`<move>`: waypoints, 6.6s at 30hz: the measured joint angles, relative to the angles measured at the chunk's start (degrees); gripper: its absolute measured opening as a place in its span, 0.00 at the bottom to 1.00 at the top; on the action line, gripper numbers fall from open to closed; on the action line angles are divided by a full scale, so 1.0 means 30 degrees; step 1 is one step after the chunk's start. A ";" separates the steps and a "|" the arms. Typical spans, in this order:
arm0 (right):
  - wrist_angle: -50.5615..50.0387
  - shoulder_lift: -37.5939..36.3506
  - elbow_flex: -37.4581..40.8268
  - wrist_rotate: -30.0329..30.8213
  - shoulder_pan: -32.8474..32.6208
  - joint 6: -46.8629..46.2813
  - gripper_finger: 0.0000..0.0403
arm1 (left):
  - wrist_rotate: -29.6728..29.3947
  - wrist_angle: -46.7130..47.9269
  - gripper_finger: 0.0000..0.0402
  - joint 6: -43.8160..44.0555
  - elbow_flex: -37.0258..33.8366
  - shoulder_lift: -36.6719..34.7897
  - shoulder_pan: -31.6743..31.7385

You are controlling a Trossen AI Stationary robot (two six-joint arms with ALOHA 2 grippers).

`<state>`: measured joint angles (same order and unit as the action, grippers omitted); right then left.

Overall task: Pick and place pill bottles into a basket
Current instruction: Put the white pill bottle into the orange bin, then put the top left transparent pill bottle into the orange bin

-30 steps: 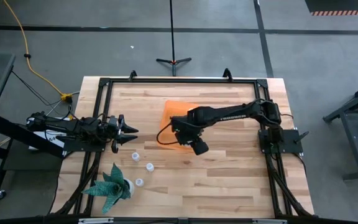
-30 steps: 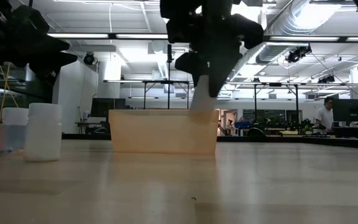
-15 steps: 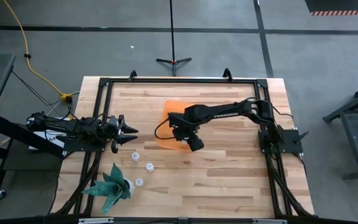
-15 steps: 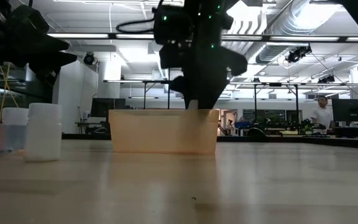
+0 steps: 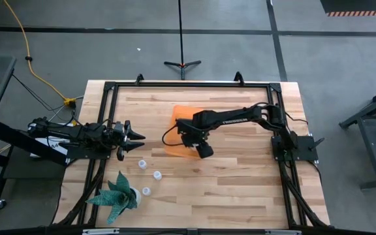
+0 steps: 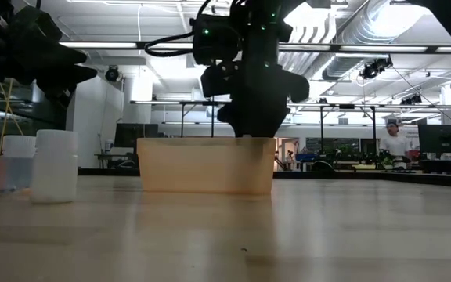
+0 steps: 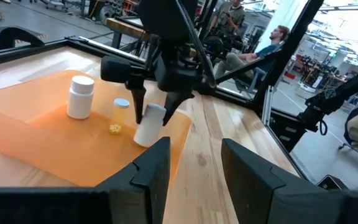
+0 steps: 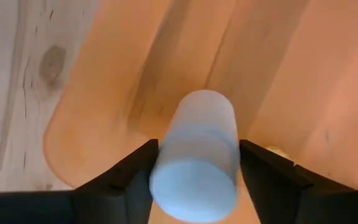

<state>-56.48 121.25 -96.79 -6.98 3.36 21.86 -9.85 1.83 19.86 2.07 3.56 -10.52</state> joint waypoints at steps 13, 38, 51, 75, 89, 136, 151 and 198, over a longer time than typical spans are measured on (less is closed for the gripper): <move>-0.1483 -0.0044 -0.2850 -0.2015 0.0890 0.0755 0.61 | -0.0007 0.0006 0.45 -0.0007 0.0000 0.0004 0.0000; 1.4822 -2.2494 1.9722 0.0558 -0.0079 -0.7218 0.61 | -0.0044 0.0006 0.45 -0.0011 0.0000 -0.0002 0.0002; 1.6537 -3.3684 2.5752 0.5761 -0.4175 -0.7833 0.61 | -0.0044 0.0006 0.45 -0.0024 0.0000 0.0004 -0.0002; 2.5167 -3.4697 3.2069 0.4428 -0.0710 -0.7793 0.61 | 0.0130 0.0006 0.45 -0.2594 0.0000 0.0004 0.0006; 2.5066 -3.4694 3.2077 0.5705 -0.0481 -0.7793 0.61 | 0.0499 -0.0972 0.45 -0.4779 0.0125 0.0013 -0.0002; 2.4710 -3.4687 3.2098 0.6768 -0.0481 -0.8150 0.61 | 0.7132 1.0476 0.70 0.1866 0.9908 1.7899 -0.0002; 2.4337 -3.4687 3.2098 0.6771 -0.0488 -0.8157 0.61 | 0.4519 1.0475 0.67 0.4407 0.9908 1.7899 -0.1569; 2.3616 -3.4687 3.2106 0.6929 -0.0485 -0.8063 0.61 | 0.0938 0.9850 0.75 0.5180 0.9879 2.0662 -0.5255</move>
<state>14.37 17.19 -0.47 13.80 1.90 -2.33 -7.03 31.38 35.40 31.70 65.54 -26.28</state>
